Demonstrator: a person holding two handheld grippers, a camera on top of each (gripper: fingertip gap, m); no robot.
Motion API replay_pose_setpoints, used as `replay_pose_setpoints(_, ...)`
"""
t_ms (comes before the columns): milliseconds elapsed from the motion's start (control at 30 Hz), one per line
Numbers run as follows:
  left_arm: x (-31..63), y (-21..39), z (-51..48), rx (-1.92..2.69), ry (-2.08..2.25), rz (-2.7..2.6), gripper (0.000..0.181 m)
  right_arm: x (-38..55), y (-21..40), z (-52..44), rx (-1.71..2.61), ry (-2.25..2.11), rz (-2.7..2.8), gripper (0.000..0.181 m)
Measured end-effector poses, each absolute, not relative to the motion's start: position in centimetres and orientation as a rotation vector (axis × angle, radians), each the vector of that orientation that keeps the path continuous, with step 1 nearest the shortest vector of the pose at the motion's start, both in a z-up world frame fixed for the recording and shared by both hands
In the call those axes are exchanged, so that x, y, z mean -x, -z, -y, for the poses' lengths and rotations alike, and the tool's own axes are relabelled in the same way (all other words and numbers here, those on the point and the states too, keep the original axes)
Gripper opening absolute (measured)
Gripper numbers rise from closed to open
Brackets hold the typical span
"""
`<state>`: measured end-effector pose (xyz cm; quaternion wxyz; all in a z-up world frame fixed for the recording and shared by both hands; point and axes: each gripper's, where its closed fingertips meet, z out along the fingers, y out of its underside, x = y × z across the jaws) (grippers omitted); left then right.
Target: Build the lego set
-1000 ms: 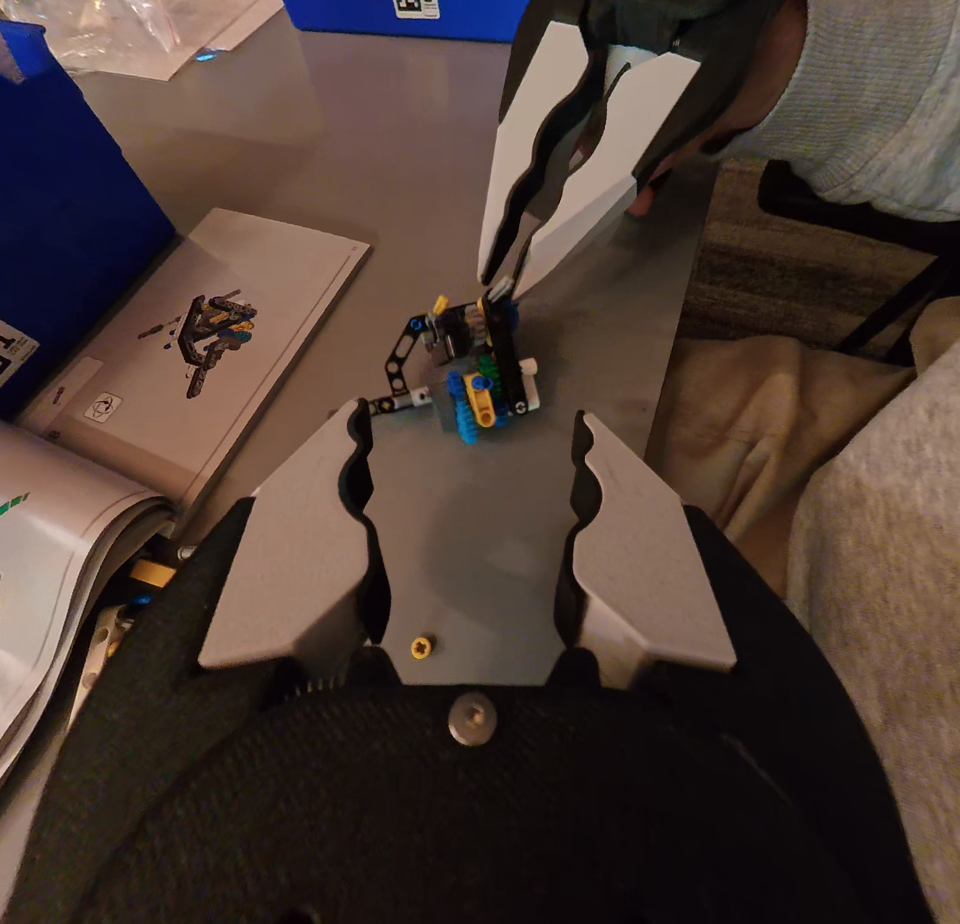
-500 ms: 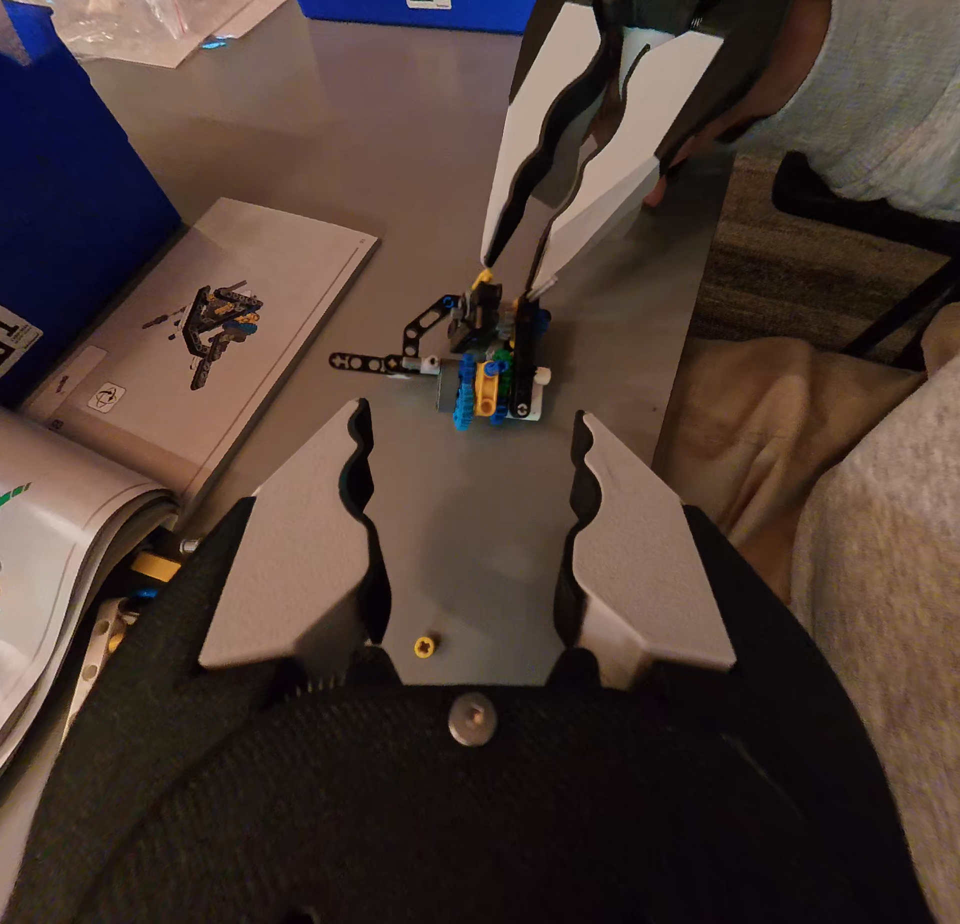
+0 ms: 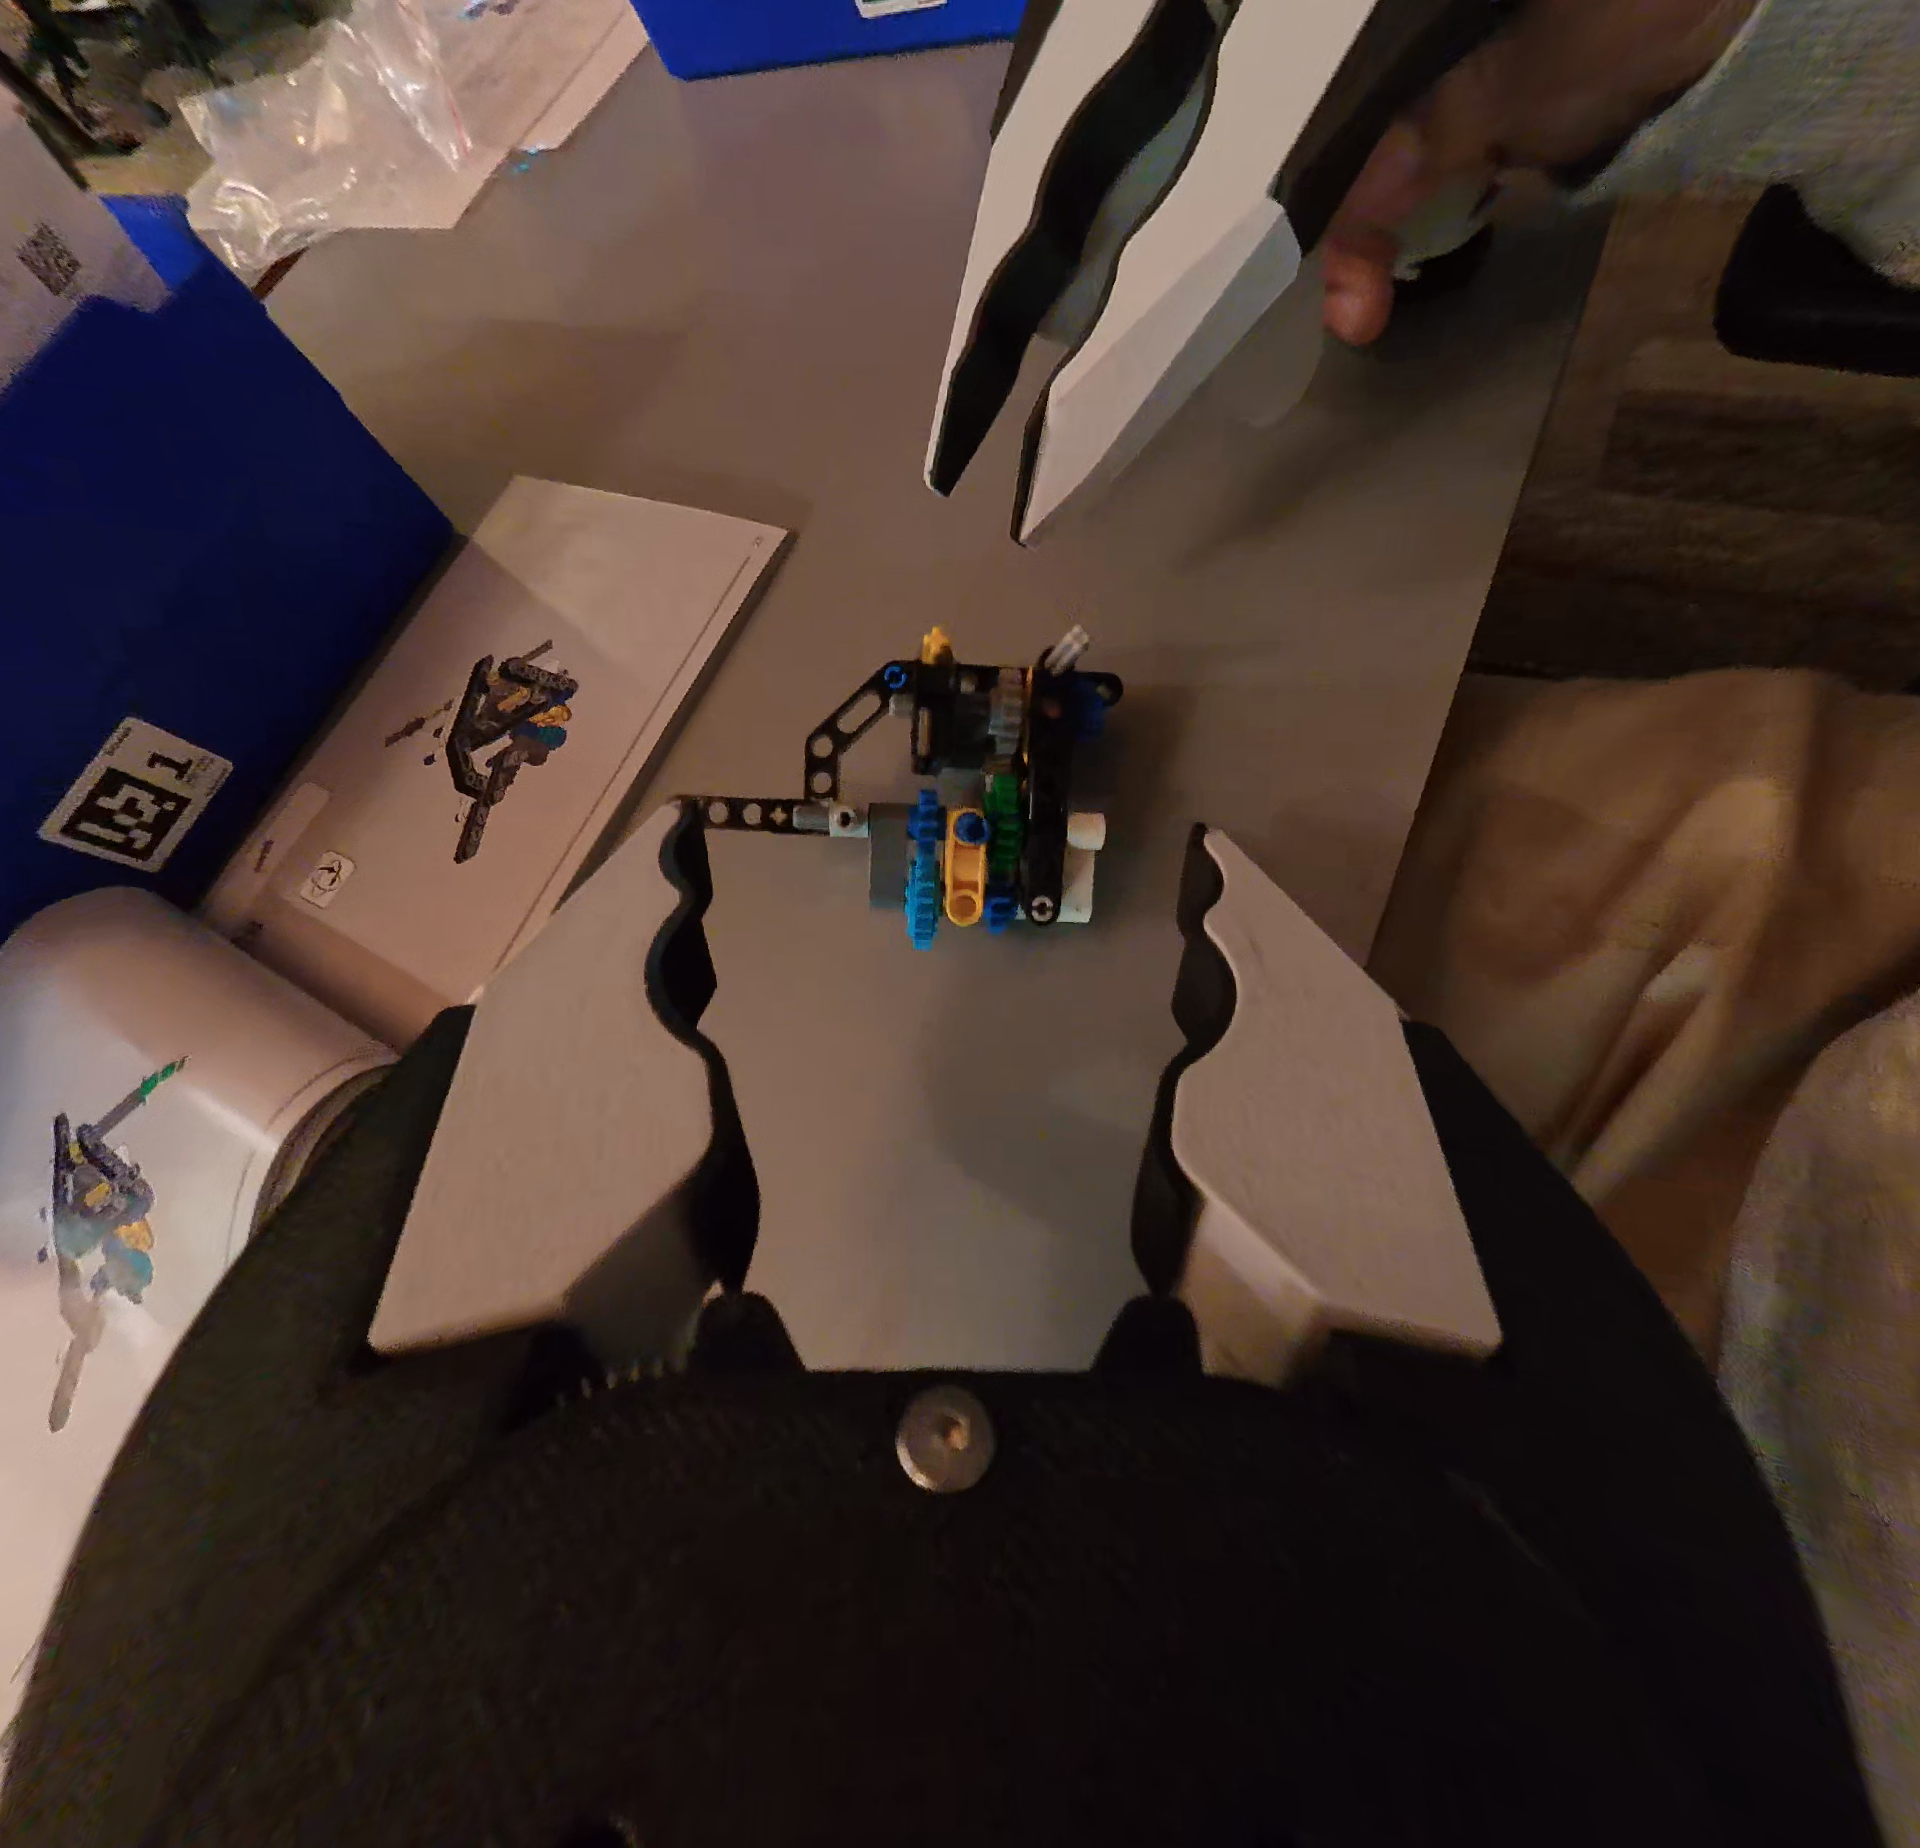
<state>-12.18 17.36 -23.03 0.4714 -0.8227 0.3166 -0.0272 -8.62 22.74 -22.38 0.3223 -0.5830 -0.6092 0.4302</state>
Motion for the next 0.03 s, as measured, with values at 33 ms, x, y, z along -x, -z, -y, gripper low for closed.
replay_pose_setpoints(33, 12.17, 23.13, -17.55, 2.024, 0.064, -0.769, 0.09, 8.6, 22.32, -22.84, 1.534, -1.132, 1.59, 0.026)
